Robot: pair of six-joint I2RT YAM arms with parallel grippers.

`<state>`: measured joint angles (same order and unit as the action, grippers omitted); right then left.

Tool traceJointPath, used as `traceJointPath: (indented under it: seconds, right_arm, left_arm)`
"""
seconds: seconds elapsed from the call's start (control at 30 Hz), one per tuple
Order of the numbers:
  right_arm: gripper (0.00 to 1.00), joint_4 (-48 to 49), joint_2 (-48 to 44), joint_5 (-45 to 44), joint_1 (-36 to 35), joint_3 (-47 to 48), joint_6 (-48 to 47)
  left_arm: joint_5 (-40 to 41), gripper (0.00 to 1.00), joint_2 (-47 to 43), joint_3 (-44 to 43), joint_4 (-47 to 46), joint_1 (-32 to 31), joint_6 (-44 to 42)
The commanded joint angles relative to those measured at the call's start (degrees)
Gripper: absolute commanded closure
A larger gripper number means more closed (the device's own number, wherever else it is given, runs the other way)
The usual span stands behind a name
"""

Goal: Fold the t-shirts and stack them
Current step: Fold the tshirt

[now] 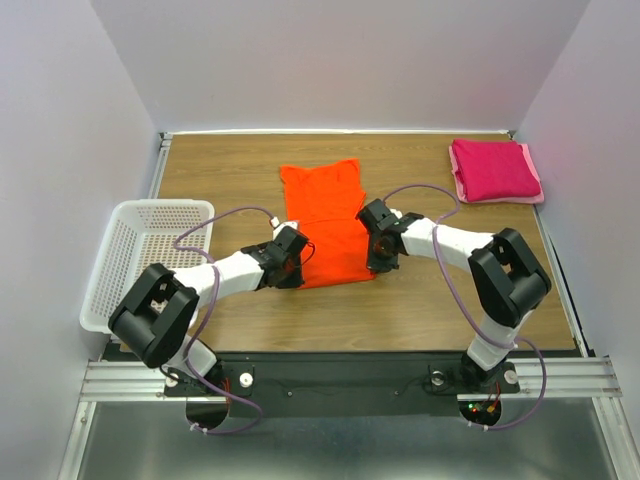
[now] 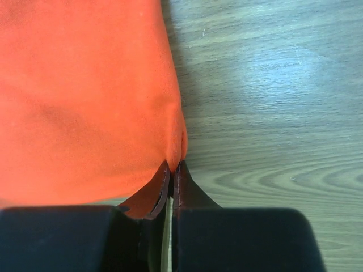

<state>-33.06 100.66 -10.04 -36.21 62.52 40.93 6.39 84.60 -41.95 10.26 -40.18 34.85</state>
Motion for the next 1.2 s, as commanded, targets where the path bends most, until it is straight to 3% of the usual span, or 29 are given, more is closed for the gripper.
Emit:
traceJointPath:
  seconds: [0.0, 0.33, 0.47, 0.63, 0.8, 1.17]
  right_arm:
    - [0.99, -6.22, 0.43, -2.88, -0.09, -3.72, -2.78]
    - [0.99, -14.31, -9.16, 3.35, -0.18, -8.47, -6.64]
    - [0.99, -17.47, -11.54, 3.72, -0.27, -6.37, -7.61]
    - [0.99, -23.81, -10.84, -2.17, -0.09, 5.05, -9.29]
    - [0.99, -26.53, -8.03, -4.54, 1.57, 15.51, -12.88]
    - [0.99, -27.06, 1.55, -4.99, 7.29, 36.52, -20.71]
  left_arm:
    - [-1.11, 1.00, -2.24, 1.52, 8.54, -0.51, -2.42]
    - [-7.96, 1.00, -12.69, 3.72, 13.81, -0.51, -2.94]
    - [-11.32, 1.00, -14.72, 3.72, 14.70, -0.51, -2.25]
    - [-4.66, 1.00, -16.83, -1.38, 17.07, -0.16, -1.19]
    - [1.32, 1.00, -13.06, -9.80, 16.11, 2.12, -3.12]
    - [4.94, 1.00, -4.62, -23.77, 11.80, 9.51, -10.06]
